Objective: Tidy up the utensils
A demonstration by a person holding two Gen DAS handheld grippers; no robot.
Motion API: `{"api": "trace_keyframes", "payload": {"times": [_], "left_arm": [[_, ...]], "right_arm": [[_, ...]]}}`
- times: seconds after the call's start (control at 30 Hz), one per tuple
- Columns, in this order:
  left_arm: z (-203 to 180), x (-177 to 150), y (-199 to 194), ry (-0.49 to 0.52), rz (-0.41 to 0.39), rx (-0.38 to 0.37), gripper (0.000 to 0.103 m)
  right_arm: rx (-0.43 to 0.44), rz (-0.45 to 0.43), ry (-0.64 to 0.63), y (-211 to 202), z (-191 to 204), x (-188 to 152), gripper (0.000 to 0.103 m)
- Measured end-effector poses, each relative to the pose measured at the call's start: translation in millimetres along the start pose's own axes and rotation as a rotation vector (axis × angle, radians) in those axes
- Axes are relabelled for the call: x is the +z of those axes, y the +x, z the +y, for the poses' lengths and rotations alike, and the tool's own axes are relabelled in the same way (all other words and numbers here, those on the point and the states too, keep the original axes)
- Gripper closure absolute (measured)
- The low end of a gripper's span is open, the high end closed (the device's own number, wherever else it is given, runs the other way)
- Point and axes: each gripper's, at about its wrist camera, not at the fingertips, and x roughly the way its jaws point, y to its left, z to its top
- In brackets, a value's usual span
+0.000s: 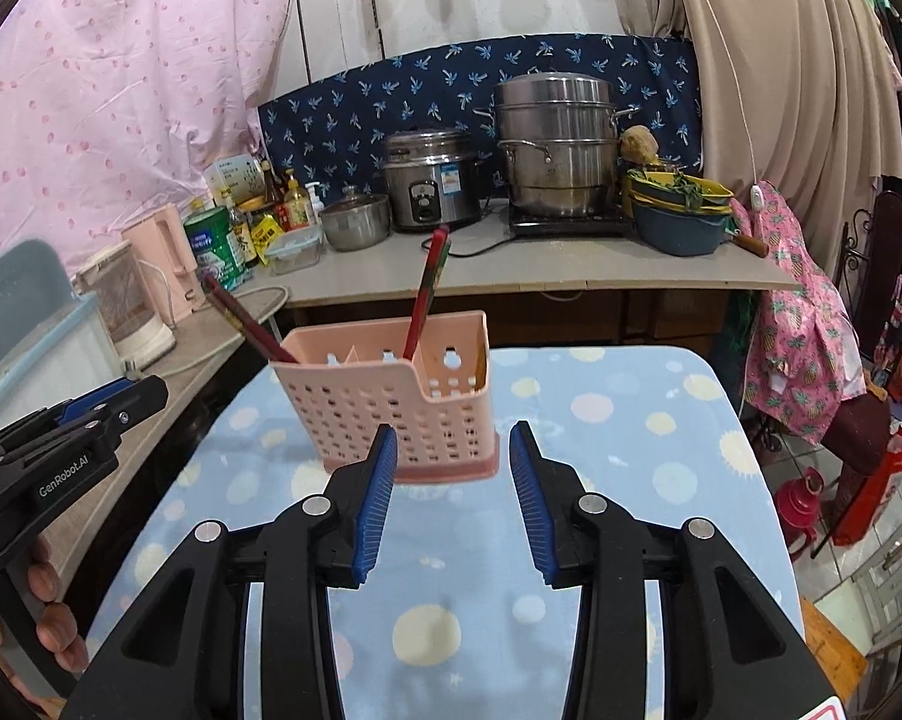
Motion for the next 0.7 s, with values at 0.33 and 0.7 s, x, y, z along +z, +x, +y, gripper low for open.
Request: {"api": "trace_keyframes", "payload": {"times": [0.33,0.7], "left_arm": [[10.2,-44.2,-4.4,-0.013,0.061,0.043,0.07],[12.9,-70.1,-16.6,0.0,0.075,0.083,0.037]], "right_arm": [[-0.024,0.041,-0.004,-10.7,3.7,-44.0,0.06],[-0.046,0.066,-0.023,-20.0,9.8,-76.5,0.048]]}}
